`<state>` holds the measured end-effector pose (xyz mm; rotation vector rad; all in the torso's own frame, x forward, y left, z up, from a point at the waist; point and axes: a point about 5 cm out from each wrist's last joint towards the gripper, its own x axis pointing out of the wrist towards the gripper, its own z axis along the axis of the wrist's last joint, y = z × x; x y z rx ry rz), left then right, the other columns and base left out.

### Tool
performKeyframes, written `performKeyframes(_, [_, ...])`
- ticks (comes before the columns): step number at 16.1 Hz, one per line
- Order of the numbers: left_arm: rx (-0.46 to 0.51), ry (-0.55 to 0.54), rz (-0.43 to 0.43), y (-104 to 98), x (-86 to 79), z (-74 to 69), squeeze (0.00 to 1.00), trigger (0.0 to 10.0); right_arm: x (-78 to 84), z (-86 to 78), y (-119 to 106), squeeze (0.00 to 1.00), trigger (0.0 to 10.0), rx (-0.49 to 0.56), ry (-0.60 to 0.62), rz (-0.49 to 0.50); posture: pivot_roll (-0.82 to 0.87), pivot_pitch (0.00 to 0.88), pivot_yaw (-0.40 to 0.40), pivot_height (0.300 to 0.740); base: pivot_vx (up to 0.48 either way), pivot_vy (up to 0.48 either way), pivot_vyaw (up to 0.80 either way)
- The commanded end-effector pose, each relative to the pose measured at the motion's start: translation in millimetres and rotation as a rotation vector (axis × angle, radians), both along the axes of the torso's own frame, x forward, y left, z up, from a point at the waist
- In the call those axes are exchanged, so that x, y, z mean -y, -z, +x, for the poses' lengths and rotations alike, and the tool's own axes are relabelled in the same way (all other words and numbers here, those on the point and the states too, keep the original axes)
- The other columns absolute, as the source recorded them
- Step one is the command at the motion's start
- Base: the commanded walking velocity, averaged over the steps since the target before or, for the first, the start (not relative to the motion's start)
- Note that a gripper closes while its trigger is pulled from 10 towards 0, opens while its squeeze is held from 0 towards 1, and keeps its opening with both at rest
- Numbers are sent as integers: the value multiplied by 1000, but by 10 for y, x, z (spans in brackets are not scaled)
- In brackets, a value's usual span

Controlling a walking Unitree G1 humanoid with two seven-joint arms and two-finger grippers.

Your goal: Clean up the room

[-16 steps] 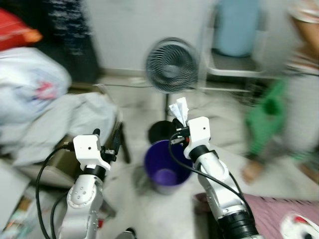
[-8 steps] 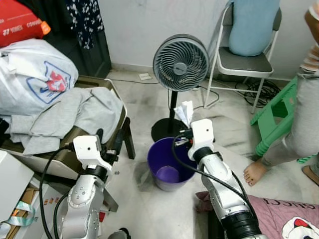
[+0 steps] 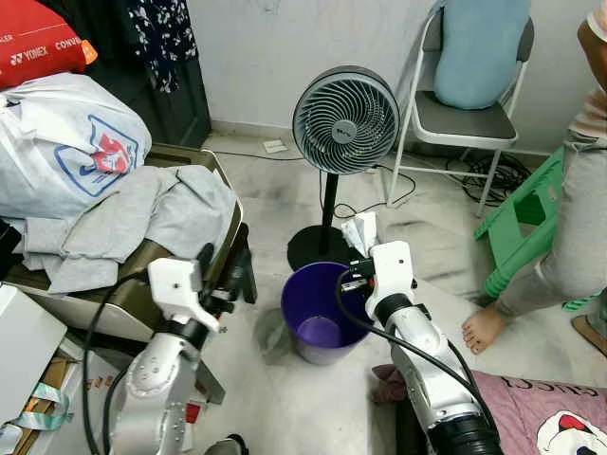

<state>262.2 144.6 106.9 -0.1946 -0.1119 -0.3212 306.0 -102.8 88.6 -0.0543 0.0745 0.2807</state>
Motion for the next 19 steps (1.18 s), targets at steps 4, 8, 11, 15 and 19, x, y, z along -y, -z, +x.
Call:
performKeyframes(4, [90,120,78,-129,60,-50,0,10000,196,64,102,0,10000,-58,134,-75,16,128,-37,740,0,0,0])
performKeyframes(8, [97,125,96,-141,77,-46,0,10000,245,83,125,0,10000,-69,186,-93,14,132,-30,740,0,0,0])
performKeyframes(11, [89,81,126,-117,70,-44,0,10000,282,104,34,0,10000,7,222,-98,16,138,-28,740,0,0,0])
performKeyframes(15, [74,22,133,-71,32,-58,0,10000,259,94,-101,0,10000,118,210,-155,17,138,-27,740,0,0,0])
performKeyframes(19, [74,3,128,-73,41,-42,0,10000,271,100,-100,0,10000,126,214,-155,13,139,-33,740,0,0,0])
